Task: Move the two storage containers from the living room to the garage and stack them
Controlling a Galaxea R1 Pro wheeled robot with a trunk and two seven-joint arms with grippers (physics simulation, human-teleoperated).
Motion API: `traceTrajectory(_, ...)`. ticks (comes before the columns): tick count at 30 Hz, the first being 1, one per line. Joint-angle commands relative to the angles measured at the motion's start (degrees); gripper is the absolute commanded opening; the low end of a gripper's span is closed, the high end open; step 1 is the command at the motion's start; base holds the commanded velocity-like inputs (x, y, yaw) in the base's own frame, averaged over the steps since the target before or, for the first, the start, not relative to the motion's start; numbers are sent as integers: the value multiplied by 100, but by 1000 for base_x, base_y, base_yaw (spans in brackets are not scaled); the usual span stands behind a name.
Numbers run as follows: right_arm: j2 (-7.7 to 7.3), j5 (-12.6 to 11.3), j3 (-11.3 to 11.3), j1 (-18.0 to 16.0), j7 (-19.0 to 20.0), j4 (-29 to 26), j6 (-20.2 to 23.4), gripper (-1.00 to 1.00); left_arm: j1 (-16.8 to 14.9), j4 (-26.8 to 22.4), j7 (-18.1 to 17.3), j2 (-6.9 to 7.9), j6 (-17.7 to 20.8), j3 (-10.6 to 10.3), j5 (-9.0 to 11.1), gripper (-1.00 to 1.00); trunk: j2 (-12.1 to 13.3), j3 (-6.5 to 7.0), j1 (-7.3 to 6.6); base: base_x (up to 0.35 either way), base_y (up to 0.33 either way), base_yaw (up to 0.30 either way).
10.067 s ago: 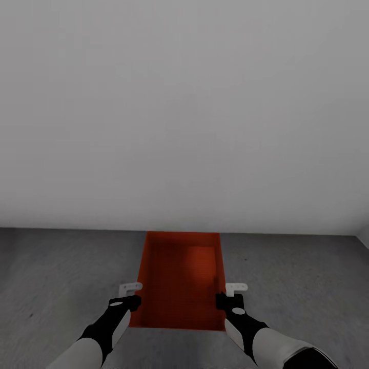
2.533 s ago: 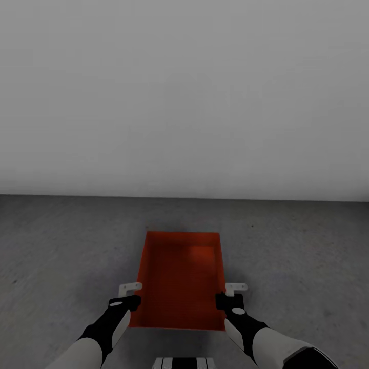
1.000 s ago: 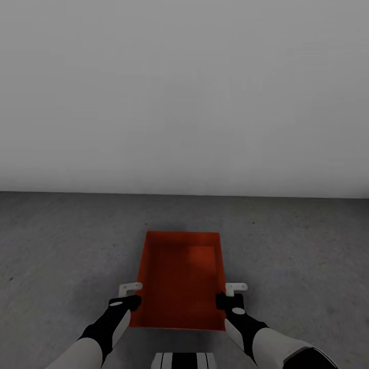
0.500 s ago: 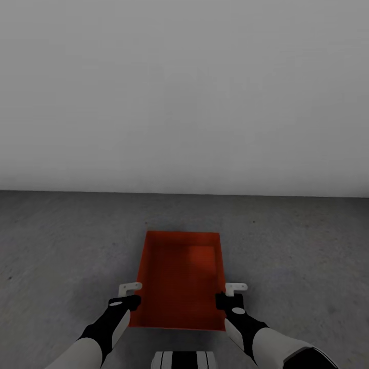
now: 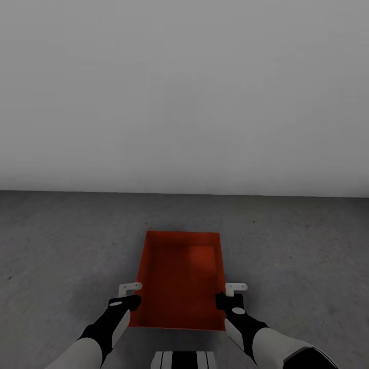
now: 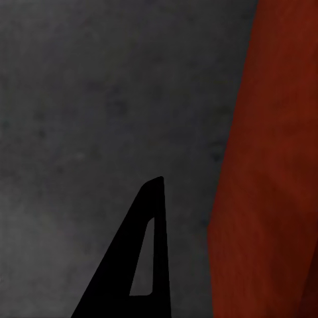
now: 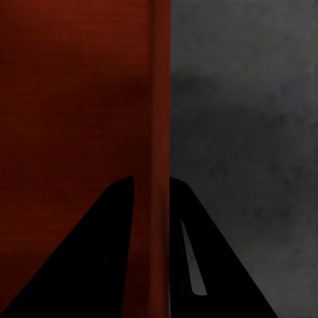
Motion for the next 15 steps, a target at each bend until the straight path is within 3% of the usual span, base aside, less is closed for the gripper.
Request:
traceTrajectory(1,-2,-80,73,-3,-62,8,-48,-100,1,-16,35,43,42,55,-93,-100,-1,-4,0,0,0,0)
traceTrajectory(15,-2,-77,81,-3,-53,8,-30,-100,1,-17,31,42,38,77,-60,-100,-1,-4,0,0,0,0)
